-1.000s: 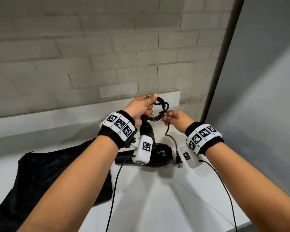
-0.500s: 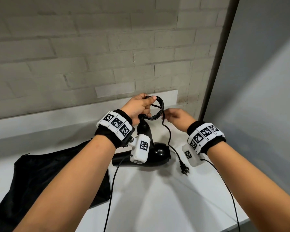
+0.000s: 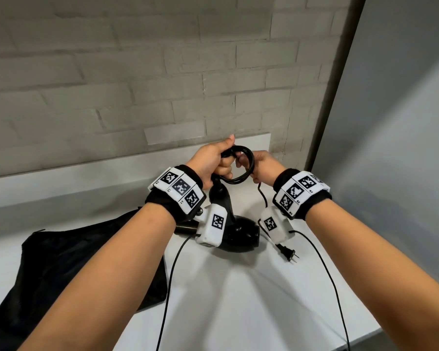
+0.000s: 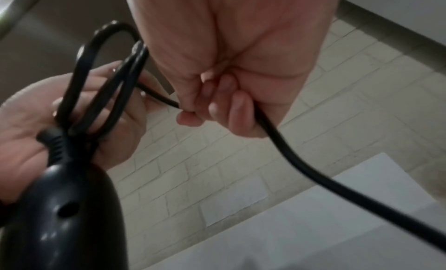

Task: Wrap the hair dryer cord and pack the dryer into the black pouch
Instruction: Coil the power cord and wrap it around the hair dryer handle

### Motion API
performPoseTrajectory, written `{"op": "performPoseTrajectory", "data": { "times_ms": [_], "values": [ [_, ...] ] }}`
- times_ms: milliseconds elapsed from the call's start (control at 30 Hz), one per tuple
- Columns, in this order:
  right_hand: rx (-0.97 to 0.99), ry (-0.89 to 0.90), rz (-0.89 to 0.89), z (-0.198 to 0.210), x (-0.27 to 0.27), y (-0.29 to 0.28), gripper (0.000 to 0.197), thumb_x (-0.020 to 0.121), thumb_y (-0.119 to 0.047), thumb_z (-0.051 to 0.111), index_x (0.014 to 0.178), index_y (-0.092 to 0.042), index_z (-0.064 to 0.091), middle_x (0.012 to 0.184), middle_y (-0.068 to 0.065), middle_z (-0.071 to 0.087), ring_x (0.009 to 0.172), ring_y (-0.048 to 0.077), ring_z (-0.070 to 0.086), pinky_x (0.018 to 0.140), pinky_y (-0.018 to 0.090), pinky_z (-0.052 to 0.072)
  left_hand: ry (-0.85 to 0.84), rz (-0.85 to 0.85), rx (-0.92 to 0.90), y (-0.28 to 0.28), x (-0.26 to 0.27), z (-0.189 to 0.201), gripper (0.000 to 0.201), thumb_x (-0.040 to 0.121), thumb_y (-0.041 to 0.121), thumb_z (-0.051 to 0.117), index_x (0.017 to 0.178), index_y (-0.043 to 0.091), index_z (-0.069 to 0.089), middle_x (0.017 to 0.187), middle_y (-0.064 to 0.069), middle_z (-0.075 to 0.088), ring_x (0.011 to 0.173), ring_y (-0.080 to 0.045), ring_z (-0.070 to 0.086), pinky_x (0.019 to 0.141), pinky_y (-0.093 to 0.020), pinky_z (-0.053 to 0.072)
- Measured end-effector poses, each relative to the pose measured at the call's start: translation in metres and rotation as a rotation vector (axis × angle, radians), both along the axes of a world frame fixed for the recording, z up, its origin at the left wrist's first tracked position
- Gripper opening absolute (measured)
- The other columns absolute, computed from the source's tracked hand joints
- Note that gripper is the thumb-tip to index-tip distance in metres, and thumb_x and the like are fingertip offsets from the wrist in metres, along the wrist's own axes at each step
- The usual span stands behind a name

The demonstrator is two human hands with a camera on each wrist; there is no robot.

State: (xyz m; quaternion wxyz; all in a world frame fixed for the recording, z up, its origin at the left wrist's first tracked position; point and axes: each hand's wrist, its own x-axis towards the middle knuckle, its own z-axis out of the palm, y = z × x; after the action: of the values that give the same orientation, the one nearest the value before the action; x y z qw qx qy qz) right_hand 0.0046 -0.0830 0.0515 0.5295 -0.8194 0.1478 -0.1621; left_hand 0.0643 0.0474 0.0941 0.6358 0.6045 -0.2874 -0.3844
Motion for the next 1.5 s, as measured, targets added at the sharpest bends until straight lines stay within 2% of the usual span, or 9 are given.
{"op": "performPoseTrajectory", "data": {
  "times_ms": [133, 200, 367, 533, 767, 967, 1100, 1233, 1500],
  "values": [
    [-0.231, 0.010, -0.120, 0.031, 0.001, -0.005, 0.031, 0.091, -0.017, 0.047, 0.062, -0.021, 0.057, 0.044, -0.008, 0.042, 0.030, 0.001, 0.038, 0.034, 0.008, 0.027, -0.083, 0.000, 0.012, 0.001, 0.002, -0.002, 0.030, 0.099, 0.036, 0.031, 0.084, 0.018, 0.049, 0.033, 0.013, 0.022, 0.026, -0.003, 0.015, 0.042, -0.019, 0.031],
    [-0.282, -0.029, -0.154, 0.047, 0.001, -0.005, 0.030, 0.090, -0.019, 0.050, 0.060, -0.023, 0.056, 0.053, -0.005, 0.043, 0.033, -0.001, 0.041, 0.041, 0.011, 0.030, -0.131, 0.024, 0.028, -0.001, 0.001, -0.003, 0.026, 0.099, 0.036, 0.031, 0.087, 0.018, 0.046, 0.032, 0.012, 0.023, 0.027, -0.003, 0.015, 0.041, -0.017, 0.031],
    [-0.418, -0.132, -0.141, 0.066, -0.005, 0.013, 0.020, 0.088, -0.014, 0.052, 0.079, -0.003, 0.065, 0.057, -0.008, 0.046, 0.048, 0.003, 0.042, 0.050, 0.014, 0.033, -0.159, 0.006, 0.069, -0.004, 0.004, -0.002, 0.033, 0.099, 0.038, 0.028, 0.079, 0.017, 0.043, 0.034, 0.013, 0.025, 0.028, -0.004, 0.015, 0.039, -0.016, 0.029],
    [-0.272, -0.297, -0.114, 0.056, -0.016, 0.027, 0.015, 0.088, -0.006, 0.051, 0.077, -0.001, 0.059, 0.052, -0.001, 0.042, 0.038, -0.004, 0.043, 0.041, 0.004, 0.031, -0.154, 0.012, 0.062, -0.003, 0.007, -0.005, 0.043, 0.099, 0.040, 0.028, 0.084, 0.009, 0.052, 0.035, 0.013, 0.027, 0.029, -0.003, 0.019, 0.039, -0.014, 0.032],
    [-0.564, -0.286, -0.024, 0.026, -0.023, 0.031, 0.018, 0.089, -0.007, 0.046, 0.074, -0.013, 0.039, 0.052, -0.007, 0.035, 0.047, 0.007, 0.033, 0.047, 0.014, 0.029, -0.137, 0.130, -0.009, -0.005, 0.008, -0.006, 0.039, 0.098, 0.037, 0.033, 0.074, 0.012, 0.051, 0.035, 0.013, 0.026, 0.030, -0.004, 0.020, 0.041, -0.018, 0.026],
    [-0.551, -0.315, 0.018, 0.014, -0.023, 0.023, 0.019, 0.088, -0.007, 0.044, 0.073, -0.014, 0.035, 0.053, -0.008, 0.032, 0.048, 0.001, 0.038, 0.047, 0.012, 0.029, -0.142, 0.154, 0.010, -0.005, 0.006, -0.005, 0.040, 0.096, 0.039, 0.039, 0.064, 0.018, 0.036, 0.035, 0.012, 0.023, 0.030, -0.005, 0.017, 0.046, -0.023, 0.022],
    [-0.548, -0.298, 0.024, 0.009, -0.026, 0.018, 0.021, 0.088, -0.005, 0.044, 0.073, -0.015, 0.035, 0.054, -0.008, 0.033, 0.050, 0.002, 0.038, 0.048, 0.012, 0.029, -0.201, 0.137, 0.099, -0.008, 0.005, -0.002, 0.042, 0.093, 0.041, 0.044, 0.061, 0.015, 0.039, 0.033, 0.011, 0.022, 0.029, -0.007, 0.016, 0.046, -0.024, 0.019],
    [-0.555, -0.268, 0.038, 0.009, -0.028, 0.015, 0.035, 0.089, -0.004, 0.043, 0.068, -0.029, 0.032, 0.056, -0.005, 0.036, 0.050, 0.004, 0.038, 0.050, 0.012, 0.030, -0.235, 0.091, 0.113, -0.009, 0.006, -0.003, 0.039, 0.093, 0.035, 0.048, 0.061, 0.015, 0.039, 0.034, 0.012, 0.022, 0.029, -0.006, 0.015, 0.041, -0.021, 0.018],
    [-0.487, -0.222, -0.060, -0.006, -0.032, 0.007, 0.010, 0.093, -0.009, 0.041, 0.084, -0.012, 0.038, 0.058, -0.006, 0.038, 0.052, 0.009, 0.035, 0.050, 0.012, 0.031, -0.113, 0.210, 0.021, -0.009, 0.008, -0.004, 0.035, 0.096, 0.019, 0.029, 0.061, 0.014, 0.034, 0.031, 0.010, 0.023, 0.025, -0.006, 0.016, 0.038, -0.016, 0.022]
  ]
}}
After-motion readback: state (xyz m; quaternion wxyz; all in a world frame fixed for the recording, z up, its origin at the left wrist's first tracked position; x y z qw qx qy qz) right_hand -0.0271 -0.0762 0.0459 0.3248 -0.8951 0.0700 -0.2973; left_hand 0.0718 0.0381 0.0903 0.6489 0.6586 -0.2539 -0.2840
